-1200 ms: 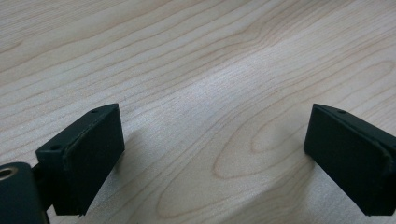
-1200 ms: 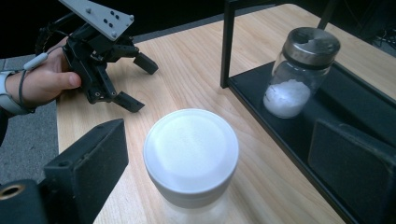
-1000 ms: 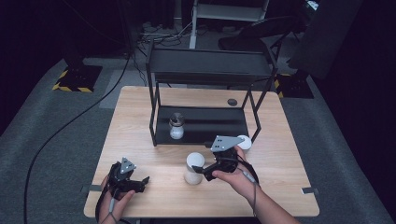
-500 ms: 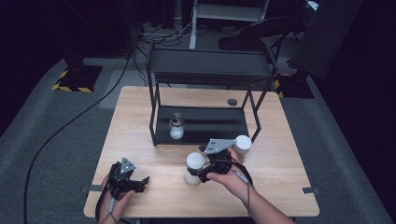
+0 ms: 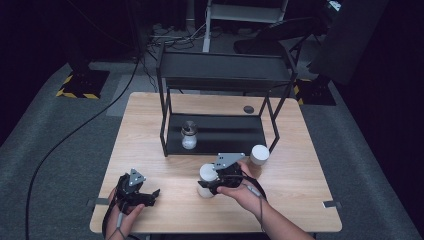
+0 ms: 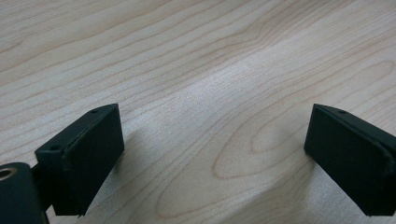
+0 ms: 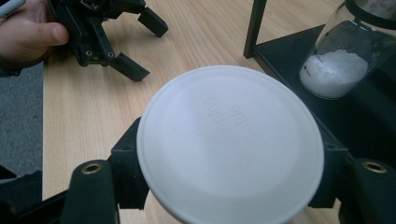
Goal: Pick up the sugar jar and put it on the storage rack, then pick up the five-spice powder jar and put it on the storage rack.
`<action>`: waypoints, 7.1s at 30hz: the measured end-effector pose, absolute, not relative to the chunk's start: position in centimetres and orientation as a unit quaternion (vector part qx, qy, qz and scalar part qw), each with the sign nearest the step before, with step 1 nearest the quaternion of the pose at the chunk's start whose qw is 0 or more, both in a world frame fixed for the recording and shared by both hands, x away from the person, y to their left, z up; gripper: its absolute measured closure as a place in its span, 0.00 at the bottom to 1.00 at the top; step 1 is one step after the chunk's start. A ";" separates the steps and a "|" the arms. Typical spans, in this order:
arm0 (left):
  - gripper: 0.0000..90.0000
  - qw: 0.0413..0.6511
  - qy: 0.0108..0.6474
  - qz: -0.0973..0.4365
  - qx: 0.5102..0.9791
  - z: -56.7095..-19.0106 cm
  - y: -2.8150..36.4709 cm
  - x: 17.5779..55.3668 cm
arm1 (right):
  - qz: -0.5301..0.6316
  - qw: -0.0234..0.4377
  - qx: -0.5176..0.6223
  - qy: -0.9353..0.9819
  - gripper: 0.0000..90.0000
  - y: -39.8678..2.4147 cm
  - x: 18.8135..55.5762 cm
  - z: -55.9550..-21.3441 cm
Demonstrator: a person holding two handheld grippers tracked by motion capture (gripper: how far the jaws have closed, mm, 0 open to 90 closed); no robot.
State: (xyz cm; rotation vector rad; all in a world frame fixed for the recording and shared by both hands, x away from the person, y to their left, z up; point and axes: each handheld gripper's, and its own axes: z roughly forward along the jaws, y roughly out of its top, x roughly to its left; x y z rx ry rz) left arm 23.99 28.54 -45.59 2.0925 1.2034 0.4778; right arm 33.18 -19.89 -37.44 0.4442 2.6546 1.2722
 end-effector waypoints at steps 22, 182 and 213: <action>0.04 0.333 0.460 0.183 0.802 -45.6 28.6 24.0 | 0.427 0.085 0.145 0.889 0.37 -20.1 34.3 -34.1; 0.03 0.331 0.462 0.182 0.803 -45.5 28.4 24.1 | 0.450 0.172 0.301 0.823 0.07 -35.3 31.7 -31.1; 0.03 0.331 0.462 0.182 0.802 -45.5 28.4 24.1 | 0.492 0.170 0.315 0.793 0.07 -37.3 32.3 -39.8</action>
